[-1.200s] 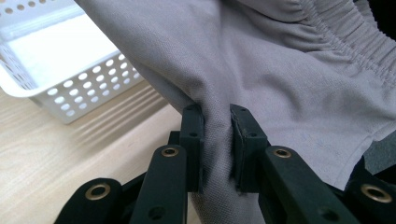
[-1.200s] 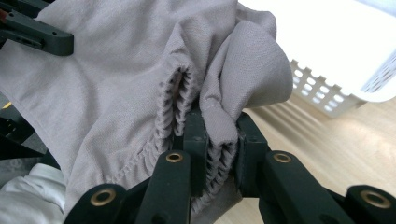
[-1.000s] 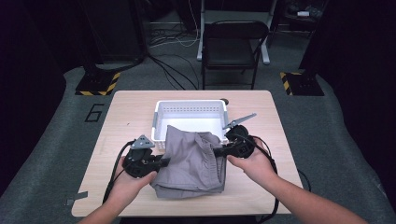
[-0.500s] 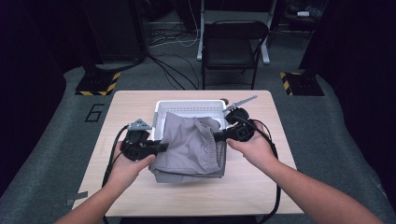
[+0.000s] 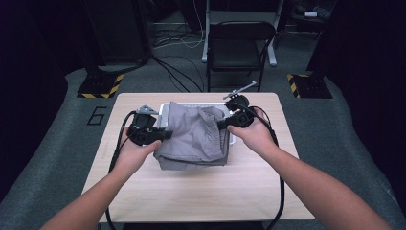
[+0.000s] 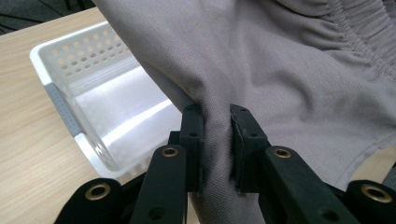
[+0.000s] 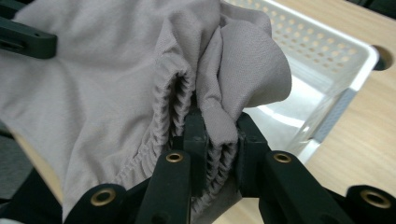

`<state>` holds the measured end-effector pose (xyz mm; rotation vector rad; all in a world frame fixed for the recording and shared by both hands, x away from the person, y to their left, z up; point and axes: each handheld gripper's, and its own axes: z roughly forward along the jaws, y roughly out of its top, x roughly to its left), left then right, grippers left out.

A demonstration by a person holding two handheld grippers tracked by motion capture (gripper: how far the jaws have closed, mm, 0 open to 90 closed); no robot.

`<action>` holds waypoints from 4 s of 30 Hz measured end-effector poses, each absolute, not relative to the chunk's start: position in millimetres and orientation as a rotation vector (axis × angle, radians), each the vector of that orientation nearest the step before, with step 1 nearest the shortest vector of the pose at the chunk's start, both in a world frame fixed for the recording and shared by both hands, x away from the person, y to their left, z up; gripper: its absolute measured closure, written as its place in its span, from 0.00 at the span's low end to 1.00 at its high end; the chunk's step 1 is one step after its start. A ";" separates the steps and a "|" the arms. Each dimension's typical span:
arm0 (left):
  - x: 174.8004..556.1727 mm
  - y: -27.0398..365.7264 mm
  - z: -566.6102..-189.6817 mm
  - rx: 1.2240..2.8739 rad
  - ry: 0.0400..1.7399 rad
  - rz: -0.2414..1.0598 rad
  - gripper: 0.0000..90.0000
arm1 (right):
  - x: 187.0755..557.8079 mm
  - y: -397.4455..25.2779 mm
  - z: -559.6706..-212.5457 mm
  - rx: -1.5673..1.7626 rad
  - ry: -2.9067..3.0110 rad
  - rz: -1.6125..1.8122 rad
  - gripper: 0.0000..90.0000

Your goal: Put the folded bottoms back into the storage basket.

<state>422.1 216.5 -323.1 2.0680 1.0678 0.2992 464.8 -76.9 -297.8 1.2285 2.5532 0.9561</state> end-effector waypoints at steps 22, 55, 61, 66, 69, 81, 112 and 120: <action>478.7 205.0 -306.2 2.068 1.096 0.363 0.85 | 524.4 -69.7 -275.3 1.340 2.487 0.904 0.86; 543.8 204.8 -346.1 2.037 1.207 0.315 0.85 | 580.7 -64.1 -295.7 1.432 2.439 0.876 0.86; 547.4 203.0 -351.3 2.037 1.218 0.328 0.85 | 584.5 -59.8 -304.9 1.431 2.429 0.846 0.86; 548.8 201.9 -354.7 2.043 1.219 0.332 0.85 | 588.9 -62.0 -311.5 1.454 2.421 0.859 0.86; 550.1 203.2 -357.9 2.043 1.213 0.331 0.85 | 590.4 -63.1 -315.9 1.462 2.413 0.872 0.86; 551.7 204.5 -371.3 2.031 1.239 0.317 0.85 | 594.3 -60.5 -328.0 1.483 2.414 0.872 0.86; 552.7 202.6 -406.5 2.040 1.298 0.308 0.85 | 595.9 -54.5 -366.5 1.499 2.422 0.829 0.86; 551.9 208.6 -416.8 2.032 1.313 0.308 0.85 | 596.2 -51.7 -374.3 1.508 2.423 0.830 0.86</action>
